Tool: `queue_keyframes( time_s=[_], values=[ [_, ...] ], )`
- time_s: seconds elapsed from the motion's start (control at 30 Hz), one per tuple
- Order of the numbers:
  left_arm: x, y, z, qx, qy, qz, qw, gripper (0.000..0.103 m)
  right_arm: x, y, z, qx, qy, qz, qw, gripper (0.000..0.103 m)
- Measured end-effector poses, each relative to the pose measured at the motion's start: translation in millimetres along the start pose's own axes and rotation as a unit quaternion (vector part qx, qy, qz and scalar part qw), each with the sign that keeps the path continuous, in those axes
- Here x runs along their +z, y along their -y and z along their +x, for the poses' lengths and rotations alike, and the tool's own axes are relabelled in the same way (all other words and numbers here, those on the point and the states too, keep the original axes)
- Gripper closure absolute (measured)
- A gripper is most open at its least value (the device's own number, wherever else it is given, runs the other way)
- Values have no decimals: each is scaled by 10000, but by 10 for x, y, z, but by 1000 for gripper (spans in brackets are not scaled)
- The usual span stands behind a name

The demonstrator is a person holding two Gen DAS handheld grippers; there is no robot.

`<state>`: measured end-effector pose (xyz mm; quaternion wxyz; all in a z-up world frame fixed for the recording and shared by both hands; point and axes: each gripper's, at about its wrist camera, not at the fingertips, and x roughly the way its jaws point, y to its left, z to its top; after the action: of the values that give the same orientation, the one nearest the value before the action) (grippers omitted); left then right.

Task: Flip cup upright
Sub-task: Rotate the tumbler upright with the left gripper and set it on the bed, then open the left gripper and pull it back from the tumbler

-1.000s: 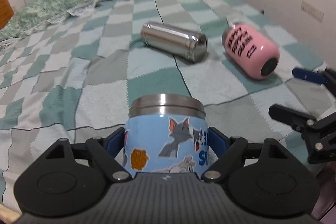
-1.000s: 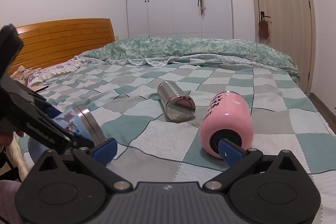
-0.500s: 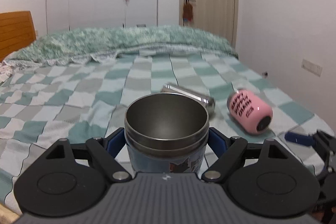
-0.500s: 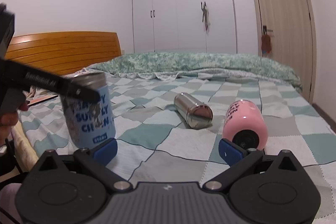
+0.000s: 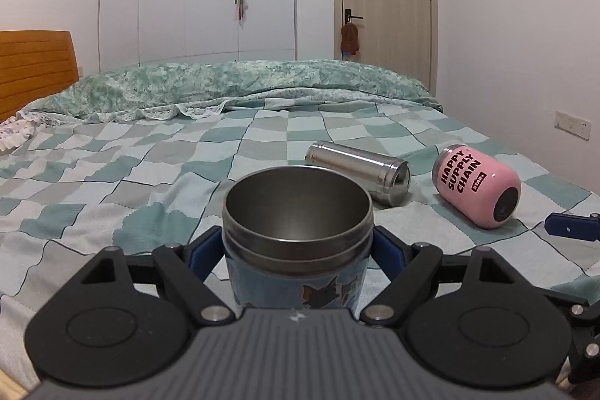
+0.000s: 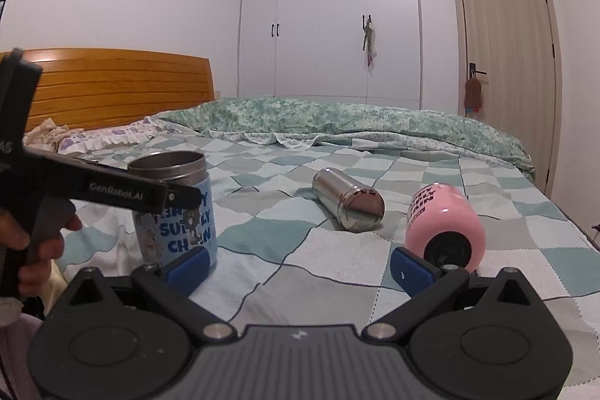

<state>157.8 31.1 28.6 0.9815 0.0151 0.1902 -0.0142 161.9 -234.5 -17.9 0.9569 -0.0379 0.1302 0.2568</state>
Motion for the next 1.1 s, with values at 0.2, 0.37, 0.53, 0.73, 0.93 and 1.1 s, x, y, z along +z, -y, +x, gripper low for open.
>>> queue_keyframes(
  time_s=[0.2,0.37,0.53,0.73,0.93,1.1],
  values=[
    [-21,6,-5,5,7,50,10000,18,-3,-16,-2,-11,11,-2,10000,0],
    [-22,69,-85,13,-41,226,9997,0,7,-15,-51,-10,114,12,9999,0],
    [-19,93,-314,-85,80,187,9998,0,6,-45,-162,-13,238,86,9997,0],
    [19,150,-669,-39,250,254,9994,0,23,-172,-431,-77,446,68,9990,0],
    [-91,222,-1062,-40,368,253,9990,0,-33,-320,-815,-373,615,22,9974,0],
    [-320,288,-1286,-63,380,216,9990,0,-152,-419,-1094,-703,627,-11,9956,0]
  ],
)
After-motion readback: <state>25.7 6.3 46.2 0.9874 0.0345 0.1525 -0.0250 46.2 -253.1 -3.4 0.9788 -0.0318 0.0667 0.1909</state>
